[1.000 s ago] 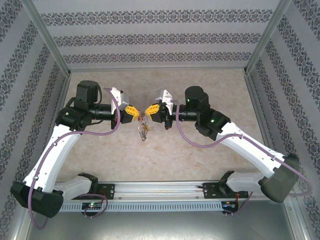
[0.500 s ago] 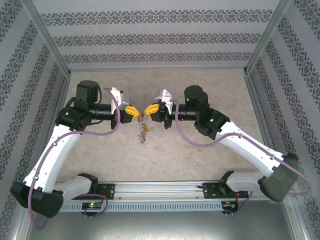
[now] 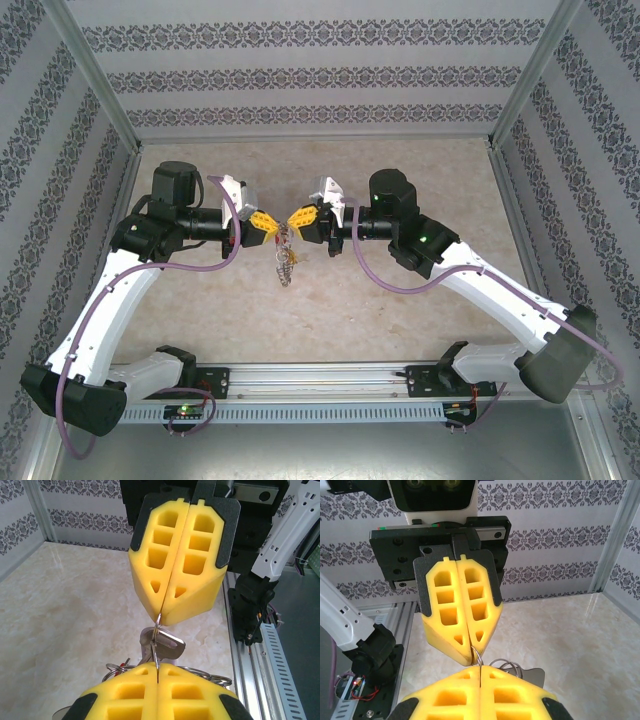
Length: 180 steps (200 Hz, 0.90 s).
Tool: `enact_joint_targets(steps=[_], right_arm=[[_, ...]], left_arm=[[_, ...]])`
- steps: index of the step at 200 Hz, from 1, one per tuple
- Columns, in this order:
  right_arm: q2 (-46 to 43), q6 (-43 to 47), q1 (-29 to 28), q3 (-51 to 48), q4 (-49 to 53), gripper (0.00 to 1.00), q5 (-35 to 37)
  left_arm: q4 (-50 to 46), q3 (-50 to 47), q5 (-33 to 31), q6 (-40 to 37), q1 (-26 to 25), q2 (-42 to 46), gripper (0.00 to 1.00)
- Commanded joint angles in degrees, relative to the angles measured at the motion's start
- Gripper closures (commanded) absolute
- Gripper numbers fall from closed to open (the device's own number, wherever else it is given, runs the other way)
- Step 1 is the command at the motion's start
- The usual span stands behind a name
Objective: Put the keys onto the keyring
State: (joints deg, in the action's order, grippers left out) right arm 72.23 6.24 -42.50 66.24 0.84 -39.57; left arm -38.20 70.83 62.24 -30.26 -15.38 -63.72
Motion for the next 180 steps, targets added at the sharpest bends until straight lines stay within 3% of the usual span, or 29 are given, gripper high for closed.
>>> enact_joint_targets(steps=[1,180], right_arm=[[1.0,0.6,-0.3,1.8,-1.1,1.00,-2.4],[2.3,0.6,-0.8,1.1,-0.2,1.00,-4.1]], left_arm=[[1.2,-0.2,2.0,-1.5,-0.3,1.3,1.00],[2.5,-0.6,2.1,-0.9,0.4,2.3,1.00]])
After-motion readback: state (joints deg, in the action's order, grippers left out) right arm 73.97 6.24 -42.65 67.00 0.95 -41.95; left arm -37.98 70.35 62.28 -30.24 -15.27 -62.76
